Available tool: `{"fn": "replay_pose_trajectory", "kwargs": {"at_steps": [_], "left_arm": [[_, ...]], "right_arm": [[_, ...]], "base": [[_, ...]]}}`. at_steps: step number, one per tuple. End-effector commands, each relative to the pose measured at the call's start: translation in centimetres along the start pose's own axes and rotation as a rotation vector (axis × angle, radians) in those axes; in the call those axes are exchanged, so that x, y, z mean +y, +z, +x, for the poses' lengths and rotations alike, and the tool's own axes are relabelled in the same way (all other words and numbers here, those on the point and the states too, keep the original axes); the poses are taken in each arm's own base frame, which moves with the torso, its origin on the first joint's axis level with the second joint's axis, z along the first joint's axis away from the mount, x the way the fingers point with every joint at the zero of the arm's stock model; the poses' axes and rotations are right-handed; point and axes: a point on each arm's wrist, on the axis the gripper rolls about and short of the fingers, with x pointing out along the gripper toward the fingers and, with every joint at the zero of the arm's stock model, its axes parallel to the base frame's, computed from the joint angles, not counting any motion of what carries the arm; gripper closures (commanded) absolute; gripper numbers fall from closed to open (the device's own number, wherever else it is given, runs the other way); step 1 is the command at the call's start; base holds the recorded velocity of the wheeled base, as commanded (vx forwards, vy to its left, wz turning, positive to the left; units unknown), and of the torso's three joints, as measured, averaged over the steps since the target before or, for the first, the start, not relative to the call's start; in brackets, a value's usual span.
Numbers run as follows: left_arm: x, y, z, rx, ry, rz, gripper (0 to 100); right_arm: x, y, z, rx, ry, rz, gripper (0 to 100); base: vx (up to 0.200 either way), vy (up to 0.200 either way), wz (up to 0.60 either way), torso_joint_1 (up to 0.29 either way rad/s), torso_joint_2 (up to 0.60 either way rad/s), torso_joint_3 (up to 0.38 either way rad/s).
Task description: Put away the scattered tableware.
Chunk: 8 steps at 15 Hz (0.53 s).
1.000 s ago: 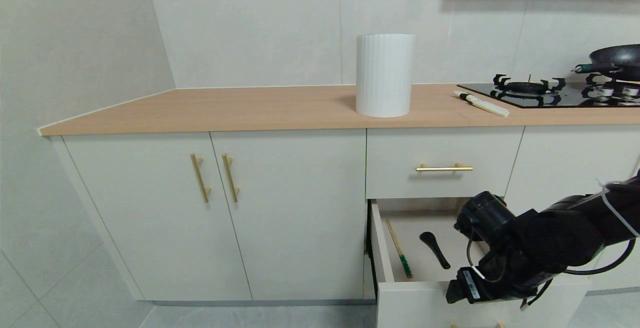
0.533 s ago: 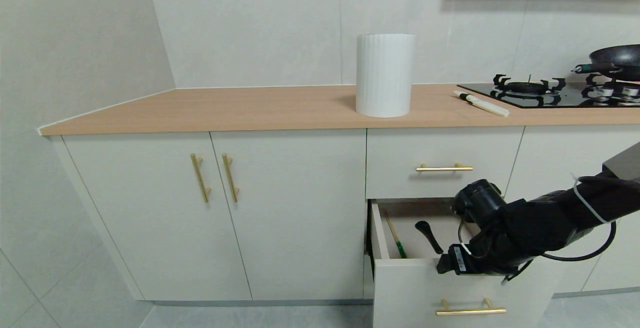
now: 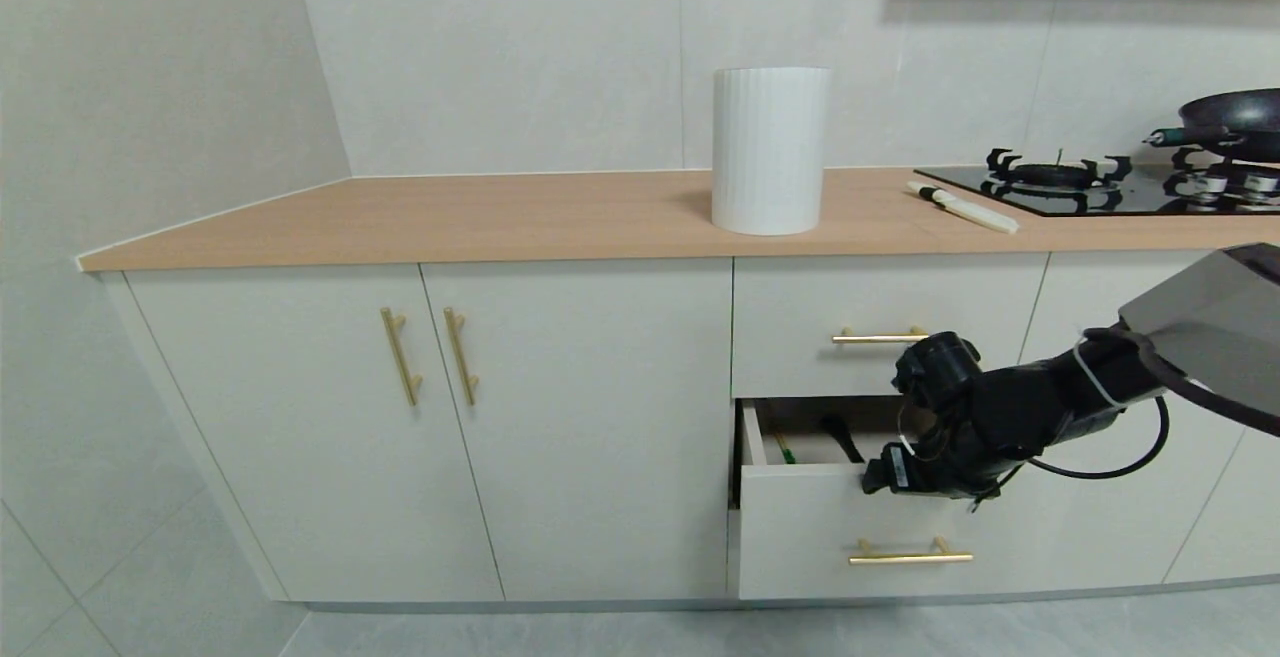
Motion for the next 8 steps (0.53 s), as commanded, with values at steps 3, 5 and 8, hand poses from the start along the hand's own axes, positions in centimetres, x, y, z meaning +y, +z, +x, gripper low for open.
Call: {"fn": "replay_pose_trajectory", "kwargs": {"at_steps": [3,5,8], "left_arm": [[0.0,0.0,0.0,0.0,0.001,0.0,0],[0.0,0.0,0.0,0.0,0.001,0.0,0],[0.0,0.0,0.0,0.0,0.001,0.0,0]], "right_arm": [[-0.5,1.8,3.9,-0.008,-0.017,0.027,0],[-0.7,2.2,4.7,-0.031,-0.012,0.038,0],[-0.9,2.4,6.5,-0.116,-0.027,0.056,0]], "base": [[0.0,0.0,0.0,0.0,0.0,0.0],[0.0,0.0,0.0,0.0,0.0,0.0],[0.0,0.0,0.0,0.0,0.0,0.0]]}}
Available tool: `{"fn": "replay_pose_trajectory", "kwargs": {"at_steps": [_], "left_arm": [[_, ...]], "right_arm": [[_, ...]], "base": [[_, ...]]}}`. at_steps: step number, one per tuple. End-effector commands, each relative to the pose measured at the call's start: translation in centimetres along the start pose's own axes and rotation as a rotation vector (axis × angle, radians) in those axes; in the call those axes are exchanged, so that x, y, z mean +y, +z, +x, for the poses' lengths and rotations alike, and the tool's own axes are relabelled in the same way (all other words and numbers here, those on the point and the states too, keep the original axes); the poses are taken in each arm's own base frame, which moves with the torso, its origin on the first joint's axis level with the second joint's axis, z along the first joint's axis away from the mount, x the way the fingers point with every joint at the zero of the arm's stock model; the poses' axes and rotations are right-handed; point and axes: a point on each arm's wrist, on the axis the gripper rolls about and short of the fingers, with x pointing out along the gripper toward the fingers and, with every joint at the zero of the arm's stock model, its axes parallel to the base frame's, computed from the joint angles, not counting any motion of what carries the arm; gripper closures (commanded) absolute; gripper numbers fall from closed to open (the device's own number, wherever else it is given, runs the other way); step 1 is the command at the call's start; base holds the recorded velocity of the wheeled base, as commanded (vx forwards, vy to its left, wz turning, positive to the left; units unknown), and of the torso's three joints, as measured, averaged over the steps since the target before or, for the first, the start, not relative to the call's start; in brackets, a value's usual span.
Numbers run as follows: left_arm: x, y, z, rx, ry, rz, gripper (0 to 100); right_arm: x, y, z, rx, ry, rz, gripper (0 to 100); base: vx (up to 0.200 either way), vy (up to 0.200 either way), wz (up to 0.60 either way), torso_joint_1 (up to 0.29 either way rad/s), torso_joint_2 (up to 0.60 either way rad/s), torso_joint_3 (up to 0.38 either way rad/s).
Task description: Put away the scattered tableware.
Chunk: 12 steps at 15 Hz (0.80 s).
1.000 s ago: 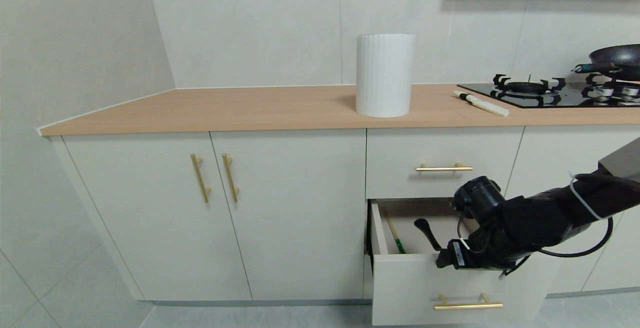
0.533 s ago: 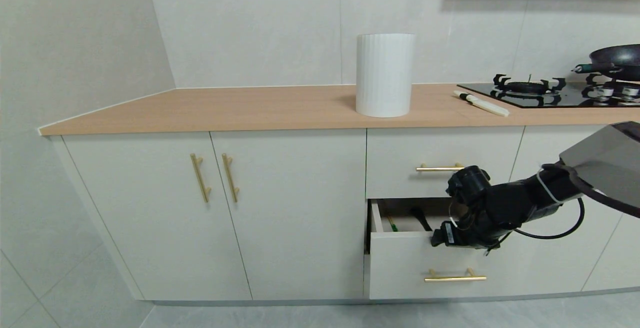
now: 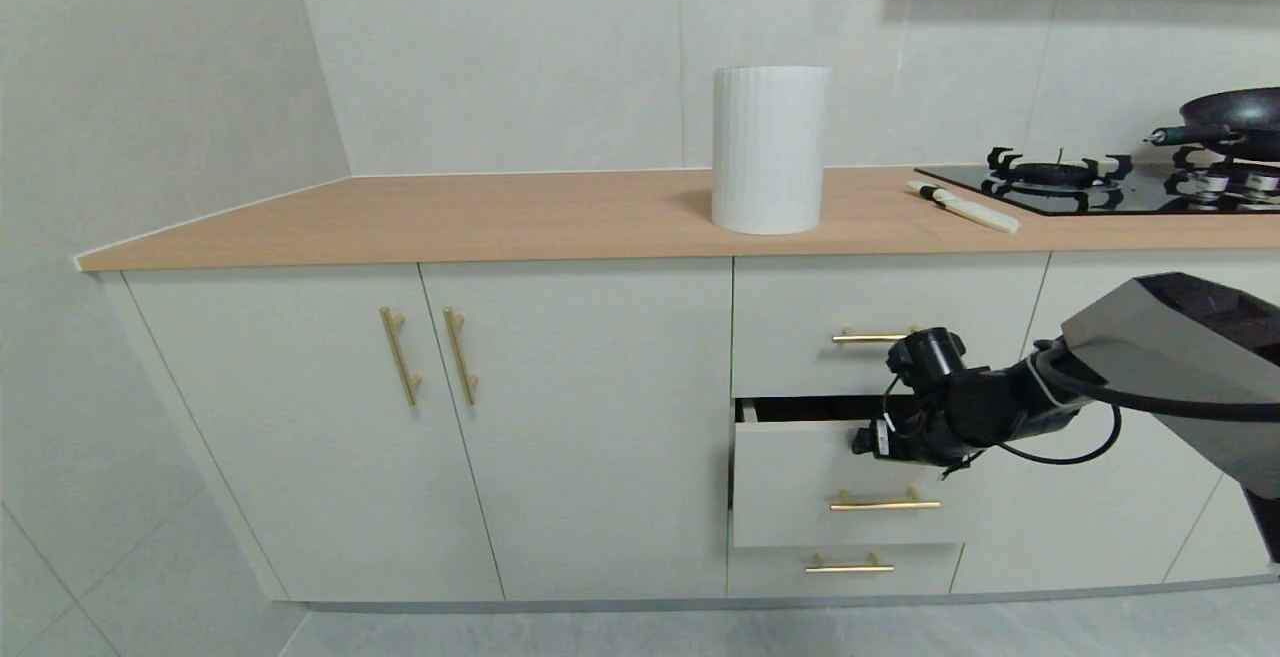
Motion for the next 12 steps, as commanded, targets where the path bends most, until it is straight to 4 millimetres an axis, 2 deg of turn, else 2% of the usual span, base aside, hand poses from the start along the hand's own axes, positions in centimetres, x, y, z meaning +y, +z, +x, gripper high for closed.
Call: {"fn": "replay_pose_trajectory", "kwargs": {"at_steps": [1,3,7,12], "left_arm": [[0.0,0.0,0.0,0.0,0.001,0.0,0],[0.0,0.0,0.0,0.0,0.001,0.0,0],[0.0,0.0,0.0,0.0,0.001,0.0,0],[0.0,0.0,0.0,0.0,0.001,0.0,0]], "right_arm": [[-0.2,-1.0,1.6,0.013,-0.019,0.003,0],[-0.2,-1.5,2.9,-0.048,-0.01,0.013,0],[0.0,-1.5,4.2,-0.204,0.014,0.041,0],[0.1,-1.2,4.9,-0.276,-0.001,0.066,0]], "base": [[0.0,0.0,0.0,0.0,0.0,0.0],[0.0,0.0,0.0,0.0,0.0,0.0],[0.0,0.0,0.0,0.0,0.0,0.0],[0.0,0.0,0.0,0.0,0.0,0.0]]}}
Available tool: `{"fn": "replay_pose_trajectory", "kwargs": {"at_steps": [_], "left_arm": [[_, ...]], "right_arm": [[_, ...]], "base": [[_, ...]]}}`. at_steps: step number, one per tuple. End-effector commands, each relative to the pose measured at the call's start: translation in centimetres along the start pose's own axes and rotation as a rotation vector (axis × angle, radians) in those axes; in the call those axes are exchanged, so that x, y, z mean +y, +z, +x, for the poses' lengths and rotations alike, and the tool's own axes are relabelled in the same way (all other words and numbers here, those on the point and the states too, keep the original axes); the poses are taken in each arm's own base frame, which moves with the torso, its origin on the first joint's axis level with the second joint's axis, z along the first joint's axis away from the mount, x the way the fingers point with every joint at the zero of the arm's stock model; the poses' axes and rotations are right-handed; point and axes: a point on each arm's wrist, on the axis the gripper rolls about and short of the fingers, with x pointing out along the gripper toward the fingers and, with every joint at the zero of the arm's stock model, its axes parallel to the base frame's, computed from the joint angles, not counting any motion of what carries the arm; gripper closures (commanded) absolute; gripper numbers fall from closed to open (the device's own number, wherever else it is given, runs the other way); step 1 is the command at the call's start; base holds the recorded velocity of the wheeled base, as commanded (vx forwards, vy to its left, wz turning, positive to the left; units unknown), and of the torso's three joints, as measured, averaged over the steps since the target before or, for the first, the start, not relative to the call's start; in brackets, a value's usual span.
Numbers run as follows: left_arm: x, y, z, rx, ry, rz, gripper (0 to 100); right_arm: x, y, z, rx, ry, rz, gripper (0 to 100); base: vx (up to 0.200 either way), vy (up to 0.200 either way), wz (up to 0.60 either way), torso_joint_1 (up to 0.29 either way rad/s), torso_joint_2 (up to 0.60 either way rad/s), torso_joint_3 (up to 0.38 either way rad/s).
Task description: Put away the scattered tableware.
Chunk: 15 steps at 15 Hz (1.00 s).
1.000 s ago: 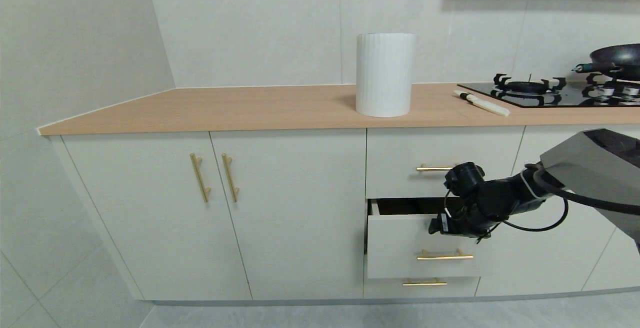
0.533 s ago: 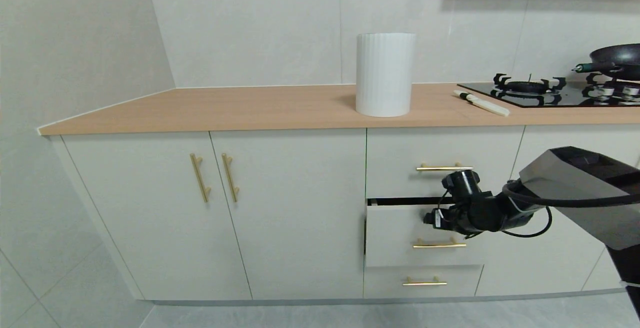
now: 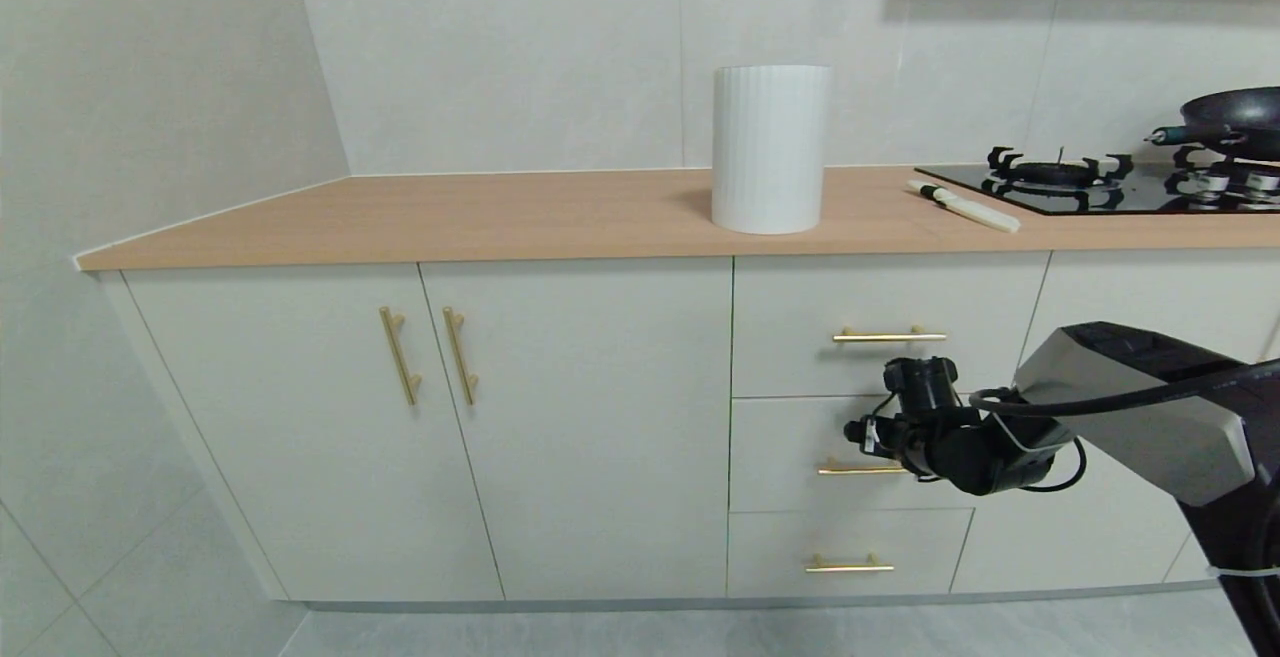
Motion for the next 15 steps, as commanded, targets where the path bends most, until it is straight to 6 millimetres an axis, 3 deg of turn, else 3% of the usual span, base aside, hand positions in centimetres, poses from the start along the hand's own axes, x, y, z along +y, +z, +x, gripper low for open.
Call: {"fn": "replay_pose_trajectory", "kwargs": {"at_steps": [1,15], "left_arm": [[0.0,0.0,0.0,0.0,0.001,0.0,0],[0.0,0.0,0.0,0.0,0.001,0.0,0]], "right_arm": [[0.0,-0.2,0.3,0.0,-0.002,0.007,0],[-0.4,1.5,0.8,-0.066,-0.027,0.093,0]], "base": [[0.0,0.0,0.0,0.0,0.0,0.0],[0.0,0.0,0.0,0.0,0.0,0.0]]}}
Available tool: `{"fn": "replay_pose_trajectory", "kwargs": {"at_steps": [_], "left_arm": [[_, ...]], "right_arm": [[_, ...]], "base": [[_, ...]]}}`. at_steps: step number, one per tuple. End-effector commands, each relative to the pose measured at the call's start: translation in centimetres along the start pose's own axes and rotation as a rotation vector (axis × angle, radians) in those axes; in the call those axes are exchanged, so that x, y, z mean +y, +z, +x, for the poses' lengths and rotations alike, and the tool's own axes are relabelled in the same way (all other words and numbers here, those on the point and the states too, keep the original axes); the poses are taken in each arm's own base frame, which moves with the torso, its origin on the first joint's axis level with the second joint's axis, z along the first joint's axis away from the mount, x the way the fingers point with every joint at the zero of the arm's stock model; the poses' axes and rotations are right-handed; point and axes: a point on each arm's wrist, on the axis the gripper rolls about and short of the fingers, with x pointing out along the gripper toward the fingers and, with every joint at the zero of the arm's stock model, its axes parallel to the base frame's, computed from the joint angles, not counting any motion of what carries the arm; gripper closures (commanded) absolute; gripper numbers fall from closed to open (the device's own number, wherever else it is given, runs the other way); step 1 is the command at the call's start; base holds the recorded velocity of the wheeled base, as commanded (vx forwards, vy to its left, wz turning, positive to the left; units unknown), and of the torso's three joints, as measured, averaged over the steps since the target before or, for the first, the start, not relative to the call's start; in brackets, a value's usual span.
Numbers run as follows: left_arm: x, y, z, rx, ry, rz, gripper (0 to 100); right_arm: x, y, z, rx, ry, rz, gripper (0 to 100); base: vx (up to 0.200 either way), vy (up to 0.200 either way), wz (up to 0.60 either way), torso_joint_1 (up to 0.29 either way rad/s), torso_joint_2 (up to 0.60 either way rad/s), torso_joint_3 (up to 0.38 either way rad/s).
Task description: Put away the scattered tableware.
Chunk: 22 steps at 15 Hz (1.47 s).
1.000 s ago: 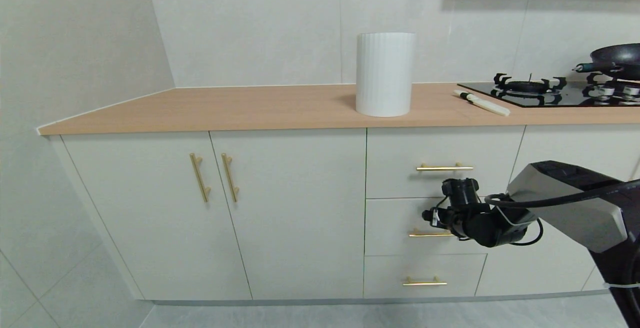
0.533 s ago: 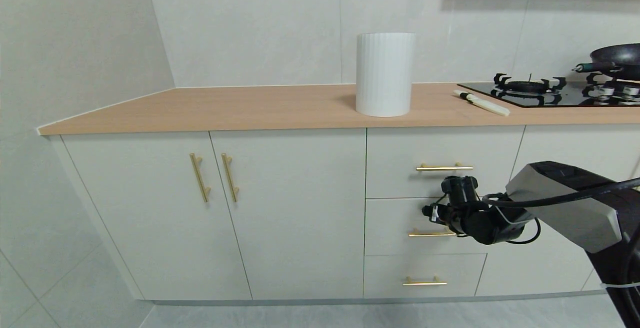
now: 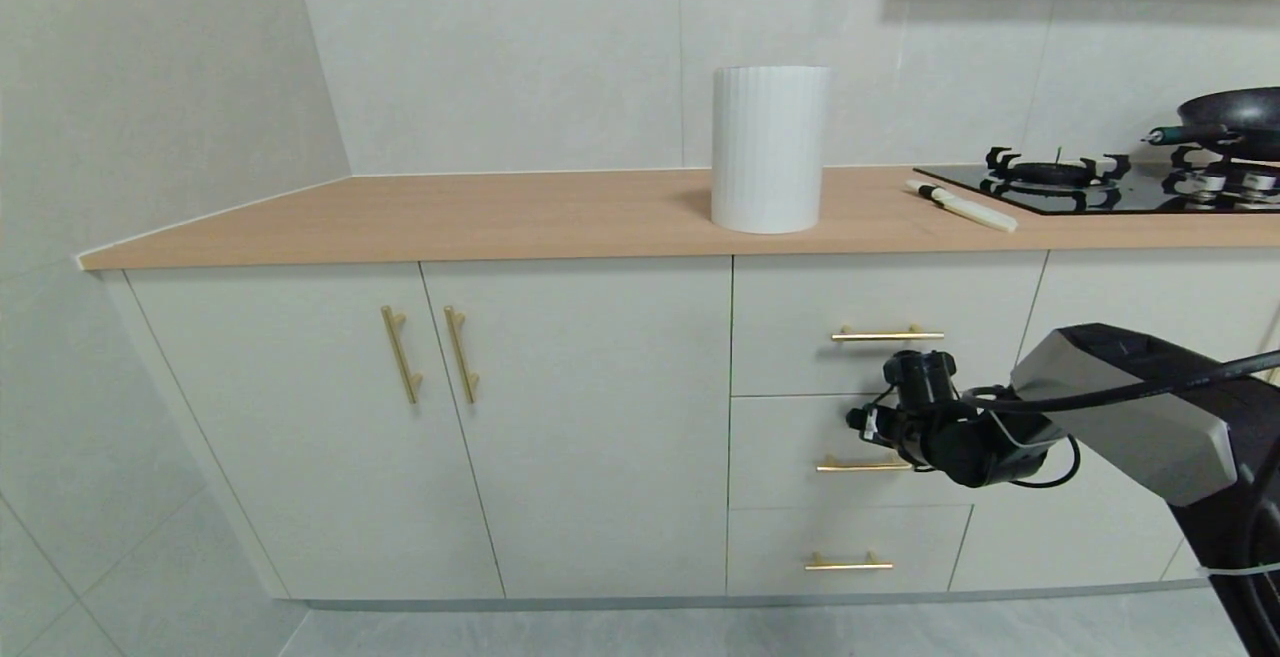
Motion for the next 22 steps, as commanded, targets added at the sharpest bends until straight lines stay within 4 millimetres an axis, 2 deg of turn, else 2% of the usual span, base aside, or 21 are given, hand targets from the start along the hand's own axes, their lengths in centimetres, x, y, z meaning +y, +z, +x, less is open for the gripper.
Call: {"fn": "replay_pose_trajectory", "kwargs": {"at_steps": [1,3,5,6,8,9,11,12,13,15,17,19,20,21,22], "left_arm": [[0.0,0.0,0.0,0.0,0.001,0.0,0],[0.0,0.0,0.0,0.0,0.001,0.0,0],[0.0,0.0,0.0,0.0,0.001,0.0,0],[0.0,0.0,0.0,0.0,0.001,0.0,0],[0.0,0.0,0.0,0.0,0.001,0.0,0],[0.0,0.0,0.0,0.0,0.001,0.0,0],[0.0,0.0,0.0,0.0,0.001,0.0,0],[0.0,0.0,0.0,0.0,0.001,0.0,0],[0.0,0.0,0.0,0.0,0.001,0.0,0],[0.0,0.0,0.0,0.0,0.001,0.0,0],[0.0,0.0,0.0,0.0,0.001,0.0,0],[0.0,0.0,0.0,0.0,0.001,0.0,0],[0.0,0.0,0.0,0.0,0.001,0.0,0],[0.0,0.0,0.0,0.0,0.001,0.0,0],[0.0,0.0,0.0,0.0,0.001,0.0,0]], "right_arm": [[-0.1,0.8,-1.9,0.005,0.007,-0.006,0],[-0.6,1.5,-4.8,0.02,0.009,-0.016,0],[-1.3,2.7,-10.2,0.009,0.02,-0.016,0],[-1.8,3.8,-13.6,-0.019,0.032,-0.008,0],[-3.0,4.6,-19.7,-0.077,0.042,0.003,0],[-4.2,4.9,-23.7,-0.133,0.035,0.017,0],[-6.3,5.0,-30.0,-0.252,0.04,0.049,0],[-7.5,4.5,-33.2,-0.312,0.053,0.053,0],[-8.7,3.7,-35.5,-0.359,0.059,0.047,0],[-11.1,1.8,-39.3,-0.45,-0.033,-0.017,0],[-12.8,0.6,-42.3,-0.53,-0.095,-0.05,0],[-15.0,-1.9,-46.0,-0.583,-0.17,-0.125,0],[-15.3,-2.5,-46.5,-0.59,-0.175,-0.136,0],[-16.4,-4.3,-48.3,-0.594,-0.216,-0.159,0],[-17.0,-5.2,-49.4,-0.59,-0.265,-0.147,0]], "base": [[0.0,0.0,0.0,0.0,0.0,0.0],[0.0,0.0,0.0,0.0,0.0,0.0],[0.0,0.0,0.0,0.0,0.0,0.0],[0.0,0.0,0.0,0.0,0.0,0.0],[0.0,0.0,0.0,0.0,0.0,0.0],[0.0,0.0,0.0,0.0,0.0,0.0],[0.0,0.0,0.0,0.0,0.0,0.0],[0.0,0.0,0.0,0.0,0.0,0.0],[0.0,0.0,0.0,0.0,0.0,0.0],[0.0,0.0,0.0,0.0,0.0,0.0],[0.0,0.0,0.0,0.0,0.0,0.0],[0.0,0.0,0.0,0.0,0.0,0.0],[0.0,0.0,0.0,0.0,0.0,0.0],[0.0,0.0,0.0,0.0,0.0,0.0],[0.0,0.0,0.0,0.0,0.0,0.0]]}}
